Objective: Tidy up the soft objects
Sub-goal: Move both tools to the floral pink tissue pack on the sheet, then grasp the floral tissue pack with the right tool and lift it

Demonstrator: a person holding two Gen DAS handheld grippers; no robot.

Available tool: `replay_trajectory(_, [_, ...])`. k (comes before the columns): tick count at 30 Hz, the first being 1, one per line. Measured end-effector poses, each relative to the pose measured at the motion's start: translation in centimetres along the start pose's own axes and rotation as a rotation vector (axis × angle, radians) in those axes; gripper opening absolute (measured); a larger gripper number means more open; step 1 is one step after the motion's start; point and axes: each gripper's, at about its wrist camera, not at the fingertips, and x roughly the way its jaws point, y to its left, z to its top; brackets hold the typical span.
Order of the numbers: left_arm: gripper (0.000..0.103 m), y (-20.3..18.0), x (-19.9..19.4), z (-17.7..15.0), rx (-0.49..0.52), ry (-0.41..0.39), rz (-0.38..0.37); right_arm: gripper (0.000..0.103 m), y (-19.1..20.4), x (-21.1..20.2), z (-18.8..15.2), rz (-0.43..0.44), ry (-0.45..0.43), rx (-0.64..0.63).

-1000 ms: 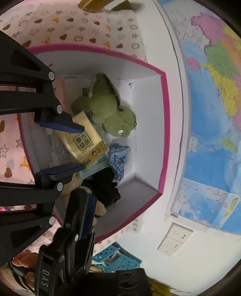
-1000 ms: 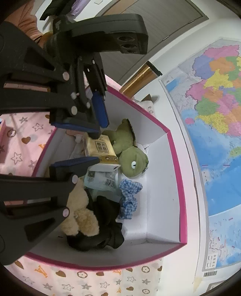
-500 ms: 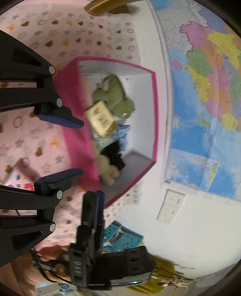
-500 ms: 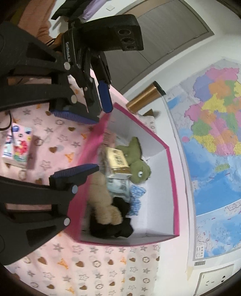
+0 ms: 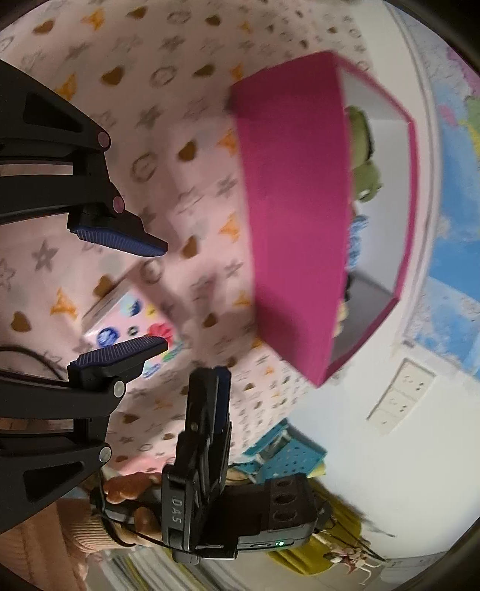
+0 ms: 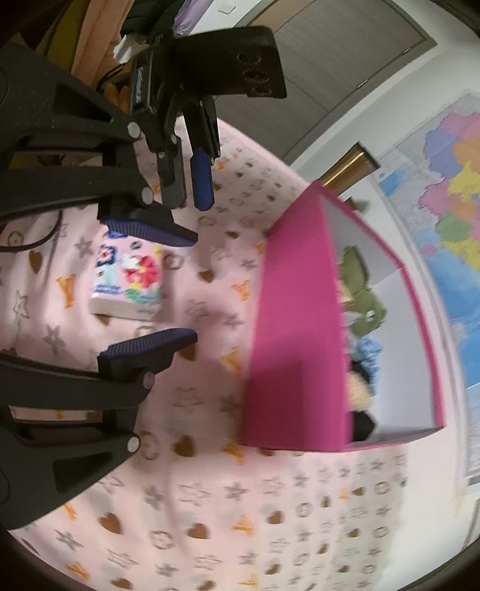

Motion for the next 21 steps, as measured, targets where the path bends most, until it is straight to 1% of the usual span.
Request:
replay_trajectory(8, [0.046,-0.7,1.8,-1.8,-0.012,0.073,-0.010,0.048,-0.9,1.3,-2.8,0.016,0.056,0.051])
replay_trajectory(13, [0.046,-0.5,2.2,-2.4,-0.041,0.099,-0.019,0.048,-1.1,1.6,-3.3,0.019,0.053,0.070])
replay_trajectory(16, [0.043,-0.5,2.5,-2.6,-0.048,0.106,-0.036,0.048,-1.1,1.8,-3.5,0.029,0.055,0.074])
replay_trajectory(17, [0.040,-0.6,2.6,-2.6,-0.046,0.109,-0.041,0.048,-1.1,1.8,-3.5,0.030,0.057,0.072])
replay_trajectory(18, [0.037,-0.8,2.8,-2.6,-0.043,0.111,-0.044,0.045,-1.0,1.9,-3.6,0.032,0.059,0.069])
replay_trajectory(19, [0.036,-1.0,2.8,-2.5,-0.039,0.114,-0.047,0.039,-0.8,2.0,-3.6,0.035,0.063,0.064])
replay_trajectory(21, [0.036,-1.3,3.0,-2.4,-0.029,0.118,-0.050,0.038,-0.6,2.1,-3.7,0.037,0.068,0.057])
